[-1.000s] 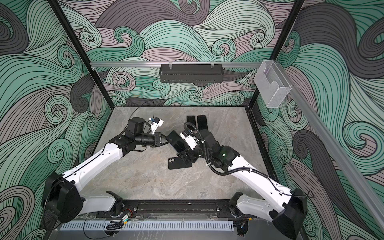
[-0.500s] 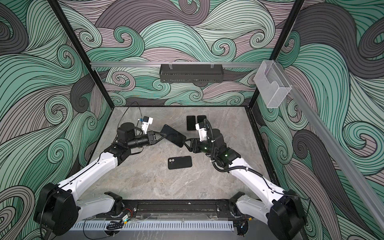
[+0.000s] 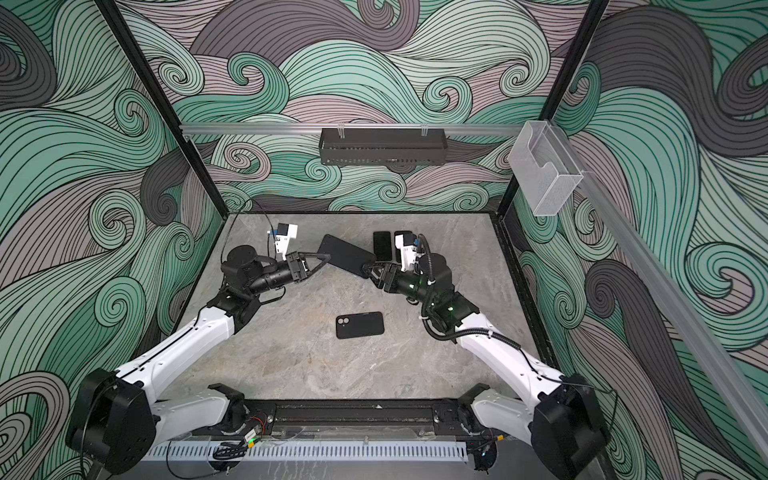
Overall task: Put the phone into the phone case
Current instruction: 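Grasp the blue-edged phone edge with the left gripper while the right holds it, then carry the phone with both grippers down toward the black case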
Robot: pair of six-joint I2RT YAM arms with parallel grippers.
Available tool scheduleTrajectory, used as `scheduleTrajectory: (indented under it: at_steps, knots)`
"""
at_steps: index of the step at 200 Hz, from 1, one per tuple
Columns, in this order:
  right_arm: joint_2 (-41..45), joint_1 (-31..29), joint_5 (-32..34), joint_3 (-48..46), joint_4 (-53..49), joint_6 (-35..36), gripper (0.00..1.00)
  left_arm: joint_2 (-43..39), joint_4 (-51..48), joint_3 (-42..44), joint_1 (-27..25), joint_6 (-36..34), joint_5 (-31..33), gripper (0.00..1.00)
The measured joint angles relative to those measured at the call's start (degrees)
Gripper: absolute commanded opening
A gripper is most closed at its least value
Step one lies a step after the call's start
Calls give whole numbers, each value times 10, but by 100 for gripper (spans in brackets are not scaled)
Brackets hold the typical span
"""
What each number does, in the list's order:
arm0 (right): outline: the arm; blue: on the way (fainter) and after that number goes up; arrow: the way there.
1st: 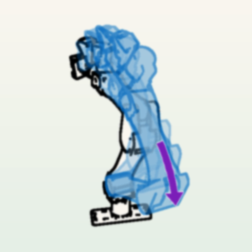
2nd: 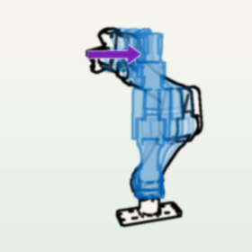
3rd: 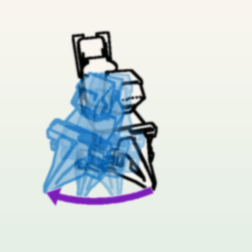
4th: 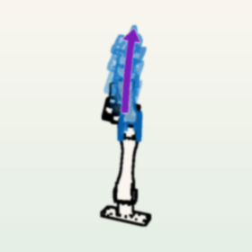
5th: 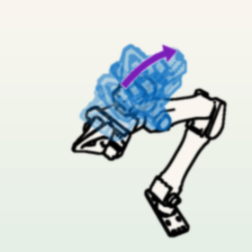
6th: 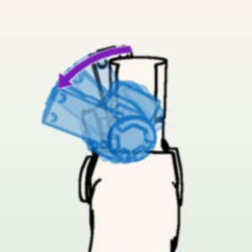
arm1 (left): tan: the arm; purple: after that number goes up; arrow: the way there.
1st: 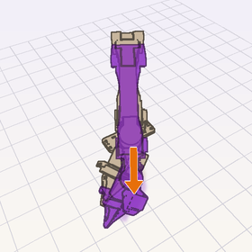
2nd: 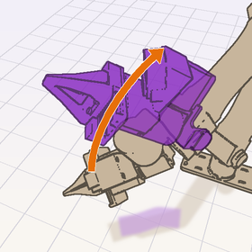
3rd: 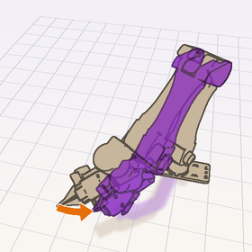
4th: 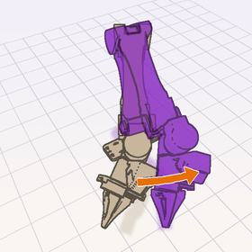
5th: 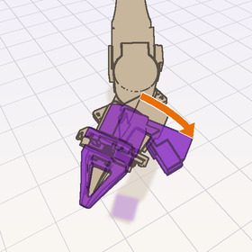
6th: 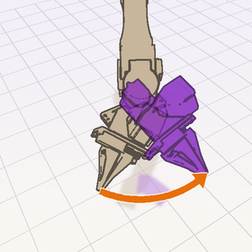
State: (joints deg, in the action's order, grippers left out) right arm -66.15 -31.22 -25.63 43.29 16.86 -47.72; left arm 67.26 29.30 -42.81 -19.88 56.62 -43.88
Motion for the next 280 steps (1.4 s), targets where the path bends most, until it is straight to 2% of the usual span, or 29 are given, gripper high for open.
scheduleTrajectory:
  at_steps: [109, 141, 198, 237, 268, 280]
  knots:
    - [-17, 9, -71, -25, 193, -112, 36, 17, 123, 11, 6, 98, -14, 0]
    - [-18, 10, -77, -25, 222, -128, 25, 17, 150, 11, 7, 111, -16, 0]
    - [-20, 11, -78, -26, 255, -145, 18, 20, 187, 14, 7, 131, -17, 0]
    - [-20, 13, -80, -27, 281, -158, 7, 34, 214, 15, 7, 152, -19, 0]
    - [-20, 13, -81, -27, 288, -160, 1, 38, 227, 15, 7, 161, -21, 18]
    - [-20, 13, -82, -27, 291, -157, 0, 38, 223, 15, 7, 160, -20, 22]
